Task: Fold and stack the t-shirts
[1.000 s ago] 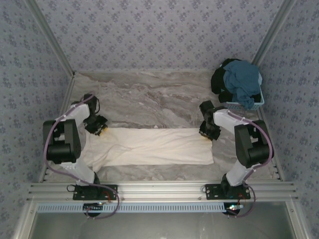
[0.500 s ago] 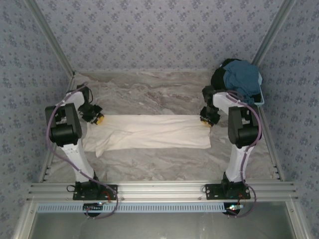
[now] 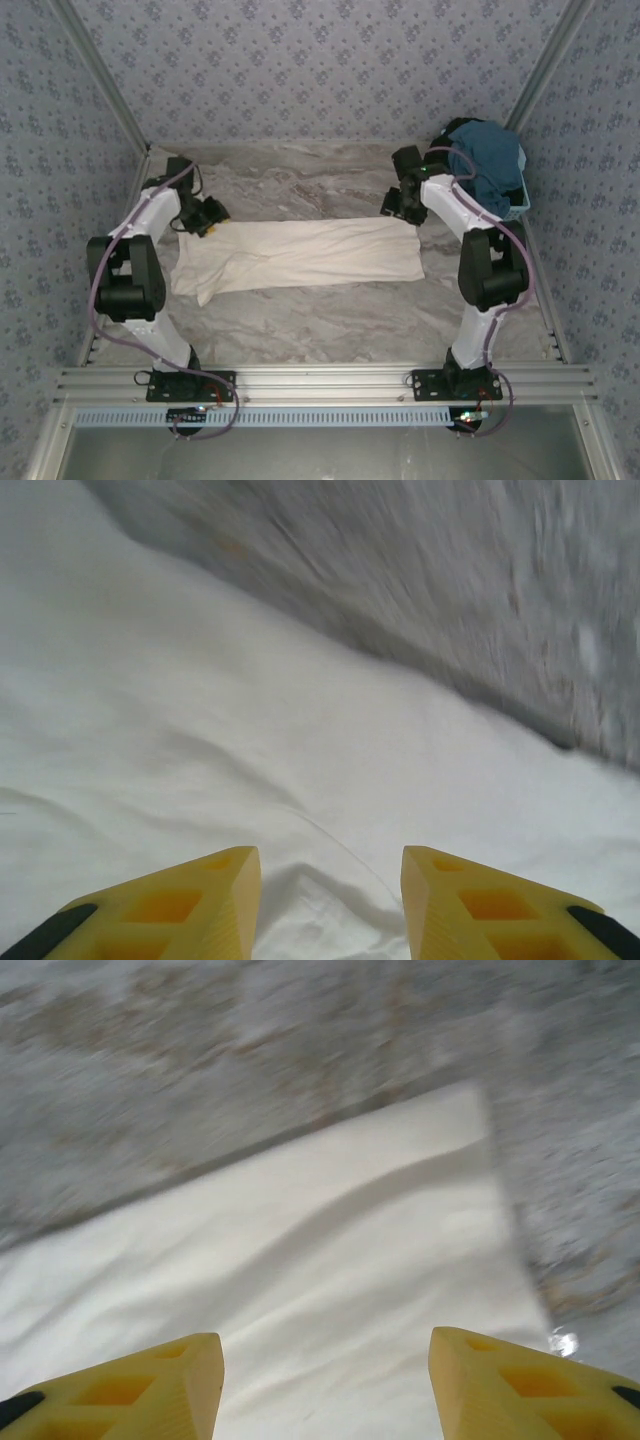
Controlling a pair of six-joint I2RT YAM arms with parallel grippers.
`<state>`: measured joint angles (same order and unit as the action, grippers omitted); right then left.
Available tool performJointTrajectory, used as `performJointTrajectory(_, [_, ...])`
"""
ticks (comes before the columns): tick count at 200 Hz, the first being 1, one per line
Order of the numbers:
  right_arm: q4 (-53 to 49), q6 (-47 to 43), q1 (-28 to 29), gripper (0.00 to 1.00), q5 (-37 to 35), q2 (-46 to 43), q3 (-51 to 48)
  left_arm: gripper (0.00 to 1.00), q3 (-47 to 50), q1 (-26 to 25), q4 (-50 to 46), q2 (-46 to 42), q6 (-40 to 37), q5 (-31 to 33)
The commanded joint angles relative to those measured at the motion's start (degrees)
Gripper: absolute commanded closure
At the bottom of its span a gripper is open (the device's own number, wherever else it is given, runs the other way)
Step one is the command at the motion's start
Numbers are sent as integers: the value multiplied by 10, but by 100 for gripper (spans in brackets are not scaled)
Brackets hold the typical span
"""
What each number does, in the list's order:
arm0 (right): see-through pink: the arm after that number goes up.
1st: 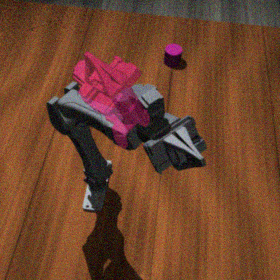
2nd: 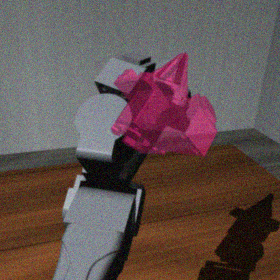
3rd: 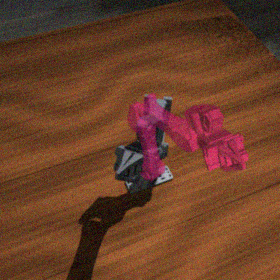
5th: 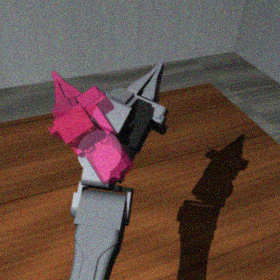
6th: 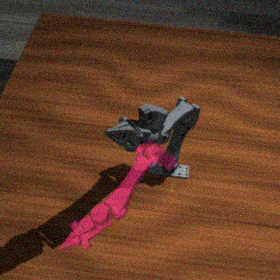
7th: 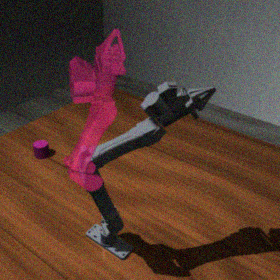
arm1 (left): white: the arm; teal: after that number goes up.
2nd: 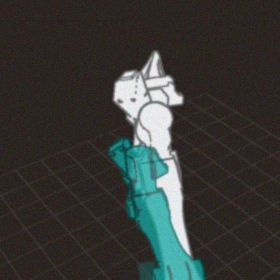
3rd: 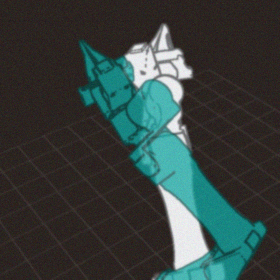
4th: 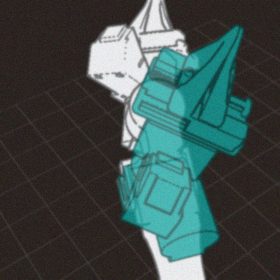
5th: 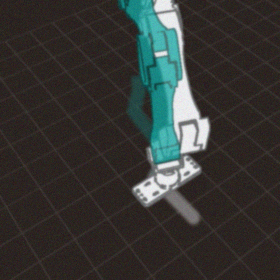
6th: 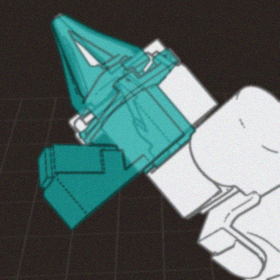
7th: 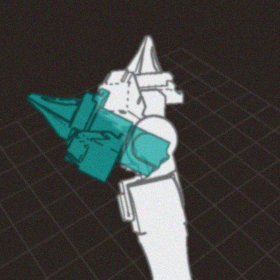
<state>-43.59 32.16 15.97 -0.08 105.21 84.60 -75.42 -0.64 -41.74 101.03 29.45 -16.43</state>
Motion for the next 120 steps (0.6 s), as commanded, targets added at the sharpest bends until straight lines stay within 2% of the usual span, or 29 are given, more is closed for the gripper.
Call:
performJointTrajectory(1, [40, -22, 17, 40, 95, -28, -41, 58, 27, -25, 6, 24, -61, -57])
performJointTrajectory(25, [47, -19, 37, 39, 116, -58, -58, 57, 34, -45, -11, 40, -87, -35])
performJointTrajectory(70, [52, 0, 38, 39, 129, -90, -70, 57, 74, -65, -7, 22, -91, -42])
performJointTrajectory(120, [46, 0, 37, 40, 132, -96, -74, 67, 117, -96, 5, -41, -48, -39])
